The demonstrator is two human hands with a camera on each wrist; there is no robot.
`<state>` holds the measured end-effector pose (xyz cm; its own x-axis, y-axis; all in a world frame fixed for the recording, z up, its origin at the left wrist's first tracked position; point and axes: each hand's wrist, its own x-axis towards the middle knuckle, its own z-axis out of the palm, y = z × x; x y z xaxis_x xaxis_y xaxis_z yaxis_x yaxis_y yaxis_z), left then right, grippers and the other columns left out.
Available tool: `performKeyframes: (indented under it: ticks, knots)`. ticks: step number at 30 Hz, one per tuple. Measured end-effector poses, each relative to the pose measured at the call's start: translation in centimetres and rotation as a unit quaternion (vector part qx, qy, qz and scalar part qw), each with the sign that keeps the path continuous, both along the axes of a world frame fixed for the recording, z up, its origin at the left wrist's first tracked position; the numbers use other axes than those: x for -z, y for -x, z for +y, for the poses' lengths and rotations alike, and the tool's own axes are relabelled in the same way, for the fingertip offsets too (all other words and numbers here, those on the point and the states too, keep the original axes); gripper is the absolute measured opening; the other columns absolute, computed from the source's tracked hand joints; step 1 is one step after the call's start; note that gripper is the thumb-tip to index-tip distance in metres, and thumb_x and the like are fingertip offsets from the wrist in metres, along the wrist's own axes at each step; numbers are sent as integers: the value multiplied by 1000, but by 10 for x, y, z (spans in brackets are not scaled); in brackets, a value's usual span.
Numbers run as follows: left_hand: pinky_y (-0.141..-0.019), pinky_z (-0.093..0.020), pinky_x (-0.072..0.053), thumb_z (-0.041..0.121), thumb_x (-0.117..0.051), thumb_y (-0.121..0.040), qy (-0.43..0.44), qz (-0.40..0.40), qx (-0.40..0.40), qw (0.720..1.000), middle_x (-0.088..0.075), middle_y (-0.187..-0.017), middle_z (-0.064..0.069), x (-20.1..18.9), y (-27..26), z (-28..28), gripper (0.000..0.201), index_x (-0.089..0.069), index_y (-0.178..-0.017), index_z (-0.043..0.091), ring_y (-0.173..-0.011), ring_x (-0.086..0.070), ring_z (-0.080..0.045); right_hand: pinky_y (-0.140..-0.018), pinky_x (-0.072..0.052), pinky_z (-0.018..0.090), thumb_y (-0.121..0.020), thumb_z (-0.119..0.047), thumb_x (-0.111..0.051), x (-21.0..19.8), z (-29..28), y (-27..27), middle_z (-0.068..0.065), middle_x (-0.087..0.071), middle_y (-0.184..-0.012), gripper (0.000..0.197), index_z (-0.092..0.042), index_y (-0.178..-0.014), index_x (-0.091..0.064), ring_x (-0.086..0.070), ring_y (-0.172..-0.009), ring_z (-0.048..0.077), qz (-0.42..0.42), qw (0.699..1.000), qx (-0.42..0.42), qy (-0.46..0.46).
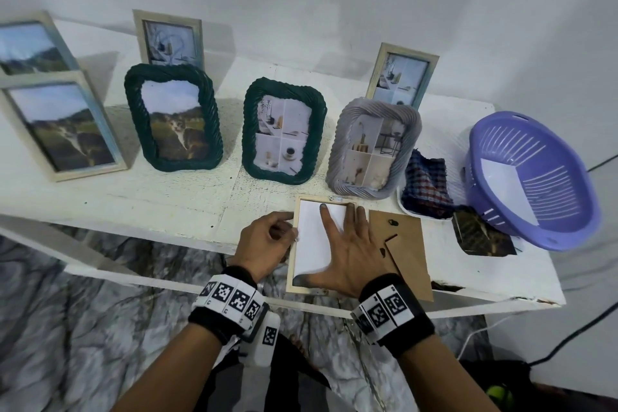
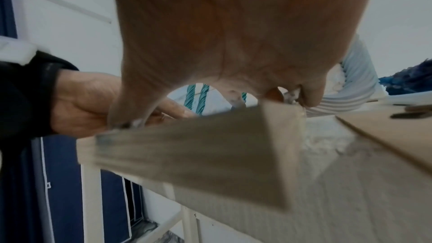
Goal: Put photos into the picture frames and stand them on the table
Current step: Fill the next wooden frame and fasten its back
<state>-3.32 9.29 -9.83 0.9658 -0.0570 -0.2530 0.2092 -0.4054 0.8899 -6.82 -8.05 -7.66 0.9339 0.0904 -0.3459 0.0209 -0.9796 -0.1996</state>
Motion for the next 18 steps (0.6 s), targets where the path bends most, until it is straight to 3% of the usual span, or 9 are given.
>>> performKeyframes:
  ticks: [7,11,14,18]
  knots:
    - [-88,-39,-56,18,-70,-87,-5,-5,5,1000,-70,-94,5,0,0,0,28,-67,-115,22,-90,-66,-13,-118,-6,50,-59,-84,-59,-2,1,0,26,5,-158,133,-19,-153,8,9,-146,40,-1,1000,15,-21]
    - [-88,-40,-56,19,-70,-88,-7,-5,17,1000,-70,-96,6,0,-1,1,31,-66,-118,21,-92,-67,-13,-112,-29,48,-62,-82,-43,0,-8,2,13,-31,-151,113,-22,-151,-9,-23,-139,35,-61,997,17,-37]
    - [-88,-38,-56,19,-70,-88,-11,-12,16,1000,-70,-94,5,0,-3,0,32,-65,-119,21,-90,-67,-12,-97,-40,40,-66,-74,-60,-11,-16,5,2,-41,-143,106,-27,-151,-17,-36,-127,27,-97,991,37,-84]
    - [-85,-35,-57,17,-68,-89,-28,-17,17,999,-68,-96,3,-3,-7,-2,34,-64,-122,17,-88,-66,-13,-99,-40,37,-66,-66,-72,-31,-22,11,-4,-39,-144,106,-29,-150,-19,-38,-128,20,-127,976,70,-164]
